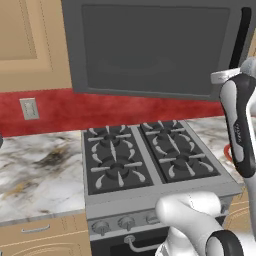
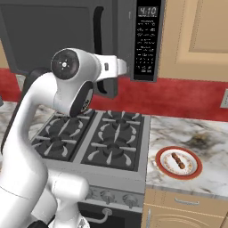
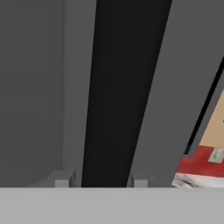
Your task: Pick the kebab skewer from the counter and place it in the microwave. Then turn on the microwave.
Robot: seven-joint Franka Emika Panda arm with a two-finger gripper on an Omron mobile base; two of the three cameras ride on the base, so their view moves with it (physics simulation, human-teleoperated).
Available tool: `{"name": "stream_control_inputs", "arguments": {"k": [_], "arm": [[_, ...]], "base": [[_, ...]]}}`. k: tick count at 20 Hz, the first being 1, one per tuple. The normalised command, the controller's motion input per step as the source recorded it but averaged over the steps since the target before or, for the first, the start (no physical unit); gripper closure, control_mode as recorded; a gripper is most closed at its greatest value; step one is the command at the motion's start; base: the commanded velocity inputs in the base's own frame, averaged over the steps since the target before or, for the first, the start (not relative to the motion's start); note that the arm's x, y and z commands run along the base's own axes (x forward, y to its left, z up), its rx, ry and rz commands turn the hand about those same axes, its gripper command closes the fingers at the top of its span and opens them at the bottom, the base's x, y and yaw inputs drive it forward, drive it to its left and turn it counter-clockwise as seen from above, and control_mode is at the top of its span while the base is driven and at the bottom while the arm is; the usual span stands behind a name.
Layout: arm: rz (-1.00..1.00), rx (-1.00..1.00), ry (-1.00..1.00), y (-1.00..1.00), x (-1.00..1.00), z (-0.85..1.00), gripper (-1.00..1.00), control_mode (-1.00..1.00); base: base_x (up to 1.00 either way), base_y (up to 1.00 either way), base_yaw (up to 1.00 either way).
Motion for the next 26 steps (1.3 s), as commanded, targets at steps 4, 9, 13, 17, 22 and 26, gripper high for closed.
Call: {"name": "stream_control_inputs", "arguments": {"k": [4,9,13,17,22,26], "arm": [[-0.02,-0.05,0.00,0.01,-0.51,0.21,1.00,-1.00],[-0.07,-0.04,0.00,0.04,-0.49,0.22,1.00,-1.00],[-0.11,-0.04,0.00,0.06,-0.46,0.21,1.00,-1.00],[-0.12,-0.04,0.00,0.07,-0.46,0.18,1.00,-1.00],[-0.13,-0.01,0.00,0.06,-0.49,0.19,1.00,-1.00],[-0.19,0.00,0.00,0.10,-0.50,0.19,1.00,-1.00]], "base": [[0.00,0.00,0.00],[0.00,0.00,0.00],[0.00,0.00,0.00],[0.00,0.00,0.00],[0.00,0.00,0.00],[0.00,0.00,0.00]]}}
